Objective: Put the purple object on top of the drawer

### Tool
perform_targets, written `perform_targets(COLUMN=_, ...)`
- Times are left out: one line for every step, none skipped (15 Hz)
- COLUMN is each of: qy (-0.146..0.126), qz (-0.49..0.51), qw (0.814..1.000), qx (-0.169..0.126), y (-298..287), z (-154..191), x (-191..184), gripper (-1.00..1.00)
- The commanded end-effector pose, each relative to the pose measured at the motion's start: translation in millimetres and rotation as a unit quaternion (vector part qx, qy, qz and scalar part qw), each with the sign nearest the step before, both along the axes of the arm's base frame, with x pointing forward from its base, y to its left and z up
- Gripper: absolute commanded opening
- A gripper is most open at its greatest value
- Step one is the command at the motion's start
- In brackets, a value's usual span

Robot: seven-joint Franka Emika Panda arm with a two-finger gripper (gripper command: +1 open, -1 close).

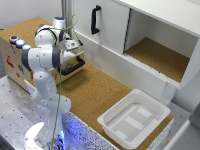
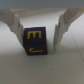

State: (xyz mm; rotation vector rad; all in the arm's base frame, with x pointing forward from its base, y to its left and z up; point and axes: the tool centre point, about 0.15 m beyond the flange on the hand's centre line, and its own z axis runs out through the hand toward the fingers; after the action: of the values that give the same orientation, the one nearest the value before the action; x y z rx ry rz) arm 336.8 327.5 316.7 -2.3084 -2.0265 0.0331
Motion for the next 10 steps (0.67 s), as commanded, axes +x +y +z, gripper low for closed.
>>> perform_targets(qy=-0.025, qz=-0.014, qw=1.0, qx=-0.009, y=-15.4, z=6.5, x=-7.6, gripper=-1.0)
perform_targets(qy=-0.029, qz=-0.021, qw=0.999, qx=-0.009, y=-16.8, z=12.1, x=-7.8, gripper=-1.0)
perform_targets(qy=-0.037, qz=-0.031, qw=0.999, qx=-0.013, y=-16.7, z=19.5, x=-7.6, gripper=-1.0)
perform_targets(qy=-0.04, qz=-0.033, qw=0.998, qx=-0.018, y=-15.2, z=27.5, x=-8.2, gripper=-1.0)
perform_targets(qy=-0.043, qz=-0.04, qw=0.998, qx=-0.02, y=-13.2, z=35.6, x=-6.9, gripper=-1.0)
perform_targets(qy=-0.044, qz=-0.04, qw=0.998, qx=-0.018, y=-10.2, z=43.6, x=-6.3, gripper=-1.0)
perform_targets(qy=-0.045, qz=-0.046, qw=0.998, qx=-0.021, y=-4.8, z=51.3, x=-3.8, gripper=-1.0)
perform_targets(qy=-0.043, qz=-0.046, qw=0.998, qx=-0.019, y=2.9, z=60.6, x=-0.8, gripper=-1.0)
perform_targets(qy=-0.046, qz=-0.048, qw=0.998, qx=-0.017, y=11.9, z=69.1, x=2.6, gripper=-1.0)
perform_targets(qy=-0.047, qz=-0.053, qw=0.997, qx=-0.014, y=21.1, z=76.4, x=7.0, gripper=-1.0)
